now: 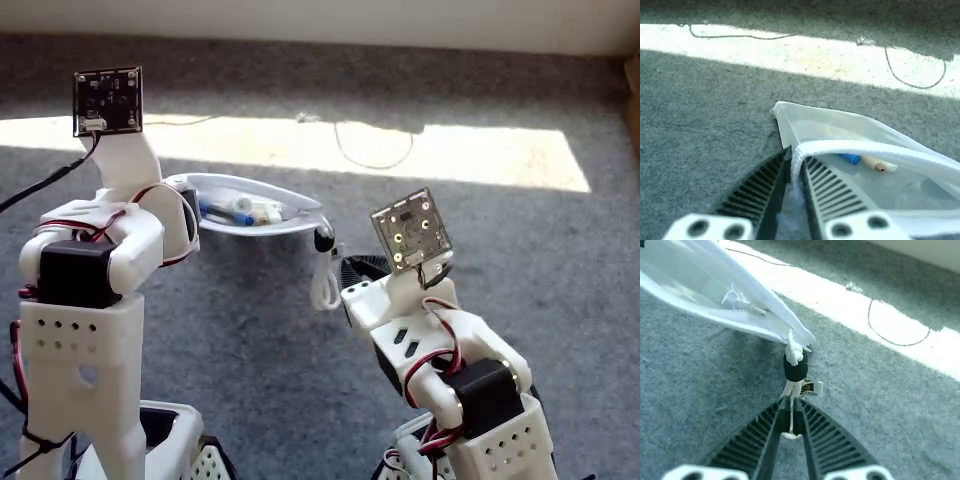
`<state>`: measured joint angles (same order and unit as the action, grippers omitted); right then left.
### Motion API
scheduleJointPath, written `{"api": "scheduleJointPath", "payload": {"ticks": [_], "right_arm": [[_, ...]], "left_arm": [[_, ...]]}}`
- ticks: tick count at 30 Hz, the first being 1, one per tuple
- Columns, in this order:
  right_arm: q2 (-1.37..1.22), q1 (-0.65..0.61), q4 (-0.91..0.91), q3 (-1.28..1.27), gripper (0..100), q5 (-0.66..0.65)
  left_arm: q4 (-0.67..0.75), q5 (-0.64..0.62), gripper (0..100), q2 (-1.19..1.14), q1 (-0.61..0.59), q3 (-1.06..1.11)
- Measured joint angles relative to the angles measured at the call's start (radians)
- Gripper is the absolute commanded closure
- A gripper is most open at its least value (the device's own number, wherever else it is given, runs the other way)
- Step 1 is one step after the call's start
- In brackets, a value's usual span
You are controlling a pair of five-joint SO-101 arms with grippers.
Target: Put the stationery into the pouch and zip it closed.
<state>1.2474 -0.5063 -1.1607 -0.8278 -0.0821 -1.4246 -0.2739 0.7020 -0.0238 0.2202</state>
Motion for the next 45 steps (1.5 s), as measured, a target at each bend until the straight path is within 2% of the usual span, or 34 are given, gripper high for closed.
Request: {"api": "scheduleJointPath", "payload": {"ticks": [3, 5, 15, 21, 39, 45], "right_arm": [[0.014, 0.0, 0.054, -0.06, 73.9, 0.0], [0.014, 0.0, 0.092, -0.098, 70.6, 0.0], [0.014, 0.0, 0.29, -0.27, 70.6, -0.003], [0.015, -0.08, 0.351, -0.287, 70.6, -0.023], [0.014, -0.063, 0.729, -0.526, 70.7, -0.063], [0.014, -0.058, 0.775, -0.545, 78.7, -0.063]], "left_arm": [[0.0, 0.0, 99, 0.0, 0.0, 0.0], [0.0, 0.0, 99, 0.0, 0.0, 0.0], [0.0, 0.0, 99, 0.0, 0.0, 0.0], [0.0, 0.0, 99, 0.0, 0.0, 0.0], [0.002, 0.0, 99, 0.0, -0.006, 0.018], [0.002, 0.0, 99, 0.002, -0.006, 0.018]]}}
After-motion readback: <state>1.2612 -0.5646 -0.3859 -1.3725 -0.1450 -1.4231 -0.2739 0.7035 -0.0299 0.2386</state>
